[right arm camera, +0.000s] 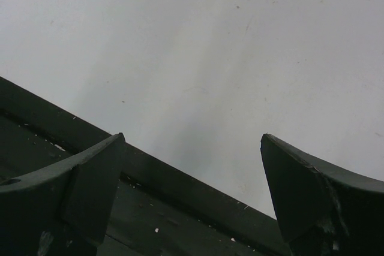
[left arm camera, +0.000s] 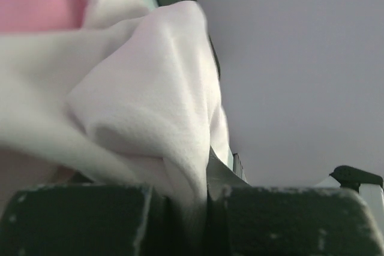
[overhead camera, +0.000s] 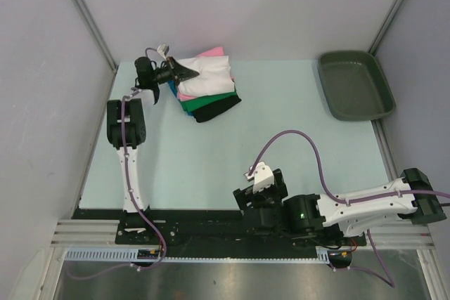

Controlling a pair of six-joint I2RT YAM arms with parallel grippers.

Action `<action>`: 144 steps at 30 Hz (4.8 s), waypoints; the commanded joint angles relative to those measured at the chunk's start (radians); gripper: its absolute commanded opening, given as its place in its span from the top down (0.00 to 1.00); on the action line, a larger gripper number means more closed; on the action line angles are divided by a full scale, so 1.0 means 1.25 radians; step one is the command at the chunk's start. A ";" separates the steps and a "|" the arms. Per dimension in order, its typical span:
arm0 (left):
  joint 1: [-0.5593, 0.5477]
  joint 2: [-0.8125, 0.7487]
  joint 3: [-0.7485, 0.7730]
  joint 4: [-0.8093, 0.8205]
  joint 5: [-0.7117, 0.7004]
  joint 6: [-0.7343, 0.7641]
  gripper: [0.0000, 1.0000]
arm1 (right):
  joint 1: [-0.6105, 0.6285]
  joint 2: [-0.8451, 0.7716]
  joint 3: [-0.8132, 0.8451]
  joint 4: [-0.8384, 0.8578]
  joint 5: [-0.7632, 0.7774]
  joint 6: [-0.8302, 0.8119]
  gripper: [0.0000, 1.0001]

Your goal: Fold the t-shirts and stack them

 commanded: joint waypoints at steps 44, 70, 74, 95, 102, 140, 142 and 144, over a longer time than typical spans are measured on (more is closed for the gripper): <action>0.050 -1.017 -0.777 -0.613 -0.436 0.314 0.00 | -0.901 0.582 0.660 0.633 -1.118 -0.128 0.00; 0.025 -1.115 -0.848 -0.629 -0.409 0.386 0.00 | -0.959 1.212 1.313 0.620 -1.208 0.012 0.00; 0.025 -1.111 -0.844 -0.622 -0.411 0.395 0.00 | -0.965 1.284 1.356 0.687 -1.193 0.039 0.00; 0.007 -1.125 -0.854 -0.616 -0.423 0.415 0.00 | -0.959 1.218 1.350 0.838 -1.057 -0.086 0.00; 0.006 -1.210 -0.800 -0.732 -0.500 0.455 0.00 | -0.954 0.950 1.140 0.807 -1.080 -0.157 0.00; -0.001 -1.501 -0.791 -0.948 -0.866 0.610 0.00 | -0.815 -0.192 0.076 -0.025 -0.031 -0.179 0.00; -0.001 -1.500 -0.801 -0.952 -0.901 0.594 0.00 | -0.808 -0.222 0.069 -0.034 -0.032 -0.170 0.00; -0.001 -1.494 -0.804 -0.948 -0.912 0.598 0.00 | -0.803 -0.231 0.065 -0.046 -0.036 -0.163 0.00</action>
